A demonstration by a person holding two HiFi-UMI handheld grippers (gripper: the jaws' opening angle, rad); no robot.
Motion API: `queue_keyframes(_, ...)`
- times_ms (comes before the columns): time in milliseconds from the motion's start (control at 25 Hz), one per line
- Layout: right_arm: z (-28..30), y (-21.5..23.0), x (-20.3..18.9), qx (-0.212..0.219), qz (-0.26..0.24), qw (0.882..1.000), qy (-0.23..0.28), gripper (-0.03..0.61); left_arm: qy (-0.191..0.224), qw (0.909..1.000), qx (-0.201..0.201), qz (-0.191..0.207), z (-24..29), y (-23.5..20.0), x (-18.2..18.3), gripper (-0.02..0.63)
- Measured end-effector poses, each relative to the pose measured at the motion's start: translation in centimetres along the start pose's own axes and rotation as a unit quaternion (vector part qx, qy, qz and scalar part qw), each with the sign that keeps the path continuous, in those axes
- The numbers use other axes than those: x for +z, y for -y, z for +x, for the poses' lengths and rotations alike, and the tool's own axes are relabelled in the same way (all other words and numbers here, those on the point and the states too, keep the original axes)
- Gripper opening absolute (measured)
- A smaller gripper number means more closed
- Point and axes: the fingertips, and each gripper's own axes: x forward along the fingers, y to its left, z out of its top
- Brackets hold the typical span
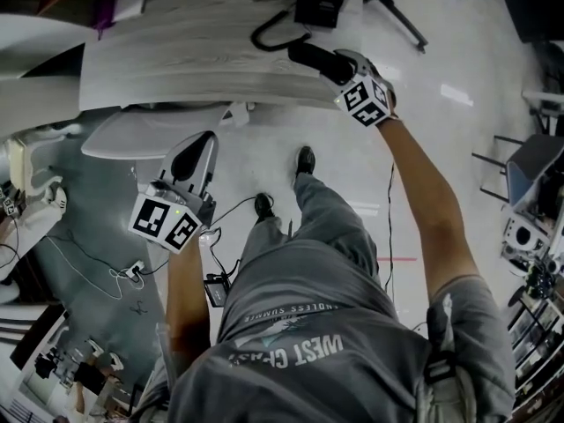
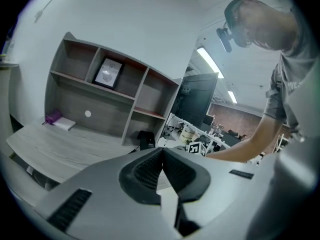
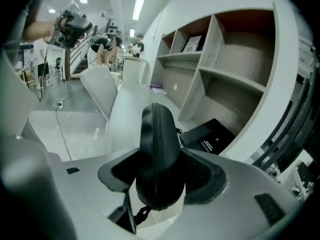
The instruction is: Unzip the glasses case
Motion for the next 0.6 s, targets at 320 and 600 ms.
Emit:
queue_keyframes(320, -7.8, -4.2, 8.7, 0.012, -0.010, 0.996, 0.088, 0.264, 0.028, 0.9964, -0.042, -0.068, -0.5, -0.1, -1.0, 0.000)
queue_keyframes(600, -16.6, -9.1, 16.4, 0.032, -0.026, 0.986, 0.160, 0.264, 0.075, 0.9825, -0.105, -0.135, -2.2, 2.1, 0.0, 0.000)
